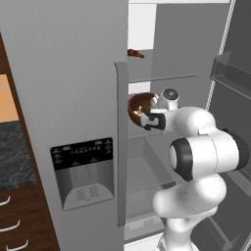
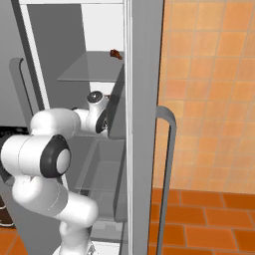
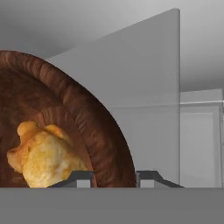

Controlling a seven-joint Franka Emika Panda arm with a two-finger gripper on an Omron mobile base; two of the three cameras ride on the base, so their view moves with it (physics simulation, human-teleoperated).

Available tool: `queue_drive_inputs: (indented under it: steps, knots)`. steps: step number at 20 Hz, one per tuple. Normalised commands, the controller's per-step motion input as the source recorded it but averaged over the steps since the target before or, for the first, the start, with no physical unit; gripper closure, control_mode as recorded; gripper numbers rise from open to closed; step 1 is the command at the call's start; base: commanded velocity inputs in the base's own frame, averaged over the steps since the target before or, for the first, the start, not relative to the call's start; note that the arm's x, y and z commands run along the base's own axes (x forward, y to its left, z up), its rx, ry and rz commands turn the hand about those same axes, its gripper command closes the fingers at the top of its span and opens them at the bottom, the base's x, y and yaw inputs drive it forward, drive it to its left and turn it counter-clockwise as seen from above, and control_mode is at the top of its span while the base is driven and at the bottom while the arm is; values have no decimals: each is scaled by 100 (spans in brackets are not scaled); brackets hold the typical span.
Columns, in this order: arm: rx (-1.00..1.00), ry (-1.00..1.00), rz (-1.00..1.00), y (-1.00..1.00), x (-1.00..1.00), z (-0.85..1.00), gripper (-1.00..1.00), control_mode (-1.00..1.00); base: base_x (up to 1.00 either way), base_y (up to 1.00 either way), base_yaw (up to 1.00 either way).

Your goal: Pick the chicken drumstick and mushroom from their plates and place them in the bowl. Then put the bowl in the fridge.

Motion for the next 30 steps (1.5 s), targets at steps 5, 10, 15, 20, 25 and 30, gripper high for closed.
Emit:
queue_drive_inputs:
  steps: [5, 10, 15, 20, 25, 30]
  knots:
    - [0, -8, 0, 0, 0, 0, -100, -100, 0, 0, 0]
    - [0, -18, 0, 0, -17, 7, -100, -100, 0, 0, 0]
    - [0, -19, 0, 0, -58, 39, -100, -100, 0, 0, 0]
    - [0, -7, 0, 0, -60, 71, -100, -100, 0, 0, 0]
    - [0, 0, 0, 0, -84, 72, -100, -100, 0, 0, 0]
    - [1, 0, 0, 0, -93, 46, -100, -100, 0, 0, 0]
